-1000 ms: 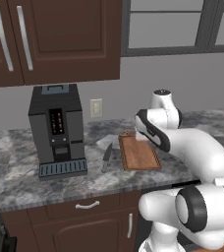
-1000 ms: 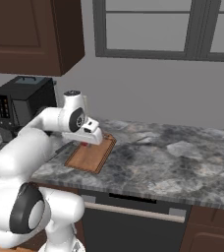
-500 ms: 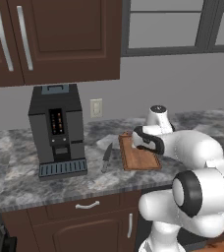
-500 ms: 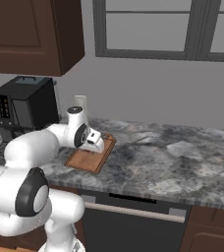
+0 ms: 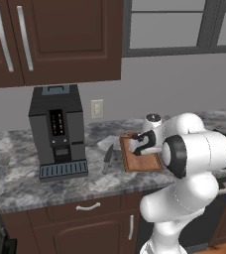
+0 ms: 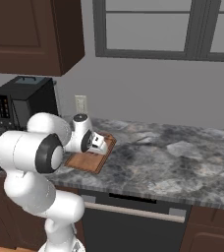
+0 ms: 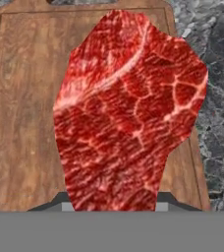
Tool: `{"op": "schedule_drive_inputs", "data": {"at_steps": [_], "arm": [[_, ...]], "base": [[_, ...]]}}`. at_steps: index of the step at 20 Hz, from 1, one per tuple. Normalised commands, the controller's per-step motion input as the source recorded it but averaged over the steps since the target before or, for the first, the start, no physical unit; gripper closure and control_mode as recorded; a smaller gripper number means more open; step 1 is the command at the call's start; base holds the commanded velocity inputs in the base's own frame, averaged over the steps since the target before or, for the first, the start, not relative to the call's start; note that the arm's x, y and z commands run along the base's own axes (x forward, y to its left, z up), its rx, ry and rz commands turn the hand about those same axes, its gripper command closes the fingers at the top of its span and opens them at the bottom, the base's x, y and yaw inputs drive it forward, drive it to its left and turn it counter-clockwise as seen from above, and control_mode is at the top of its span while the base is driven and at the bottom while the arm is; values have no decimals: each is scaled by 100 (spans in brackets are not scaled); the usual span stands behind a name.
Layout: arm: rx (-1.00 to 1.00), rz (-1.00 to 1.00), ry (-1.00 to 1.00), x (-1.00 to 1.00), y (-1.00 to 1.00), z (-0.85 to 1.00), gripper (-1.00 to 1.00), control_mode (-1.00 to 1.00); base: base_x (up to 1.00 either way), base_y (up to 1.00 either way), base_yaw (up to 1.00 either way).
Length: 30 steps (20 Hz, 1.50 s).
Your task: Retrieve the steak from the fridge and place it on the cutting board.
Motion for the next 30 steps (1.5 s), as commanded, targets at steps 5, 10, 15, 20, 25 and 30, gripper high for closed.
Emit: {"op": "schedule_drive_inputs", "data": {"at_steps": [5, 10, 15, 20, 25, 30], "arm": [[2, 2, 0, 26, 0, -31, 100, -100], [6, 4, 0, 7, 0, -21, 100, -100], [3, 3, 0, 4, 0, -10, -100, -100], [-1, 0, 0, 0, 3, 4, -100, -100], [-1, 0, -7, -25, 3, 53, -100, -100], [0, 4, -7, -88, -30, 85, -100, -100]], "base": [[0, 0, 0], [0, 0, 0], [0, 0, 0], [0, 0, 0], [0, 0, 0], [0, 0, 0]]}}
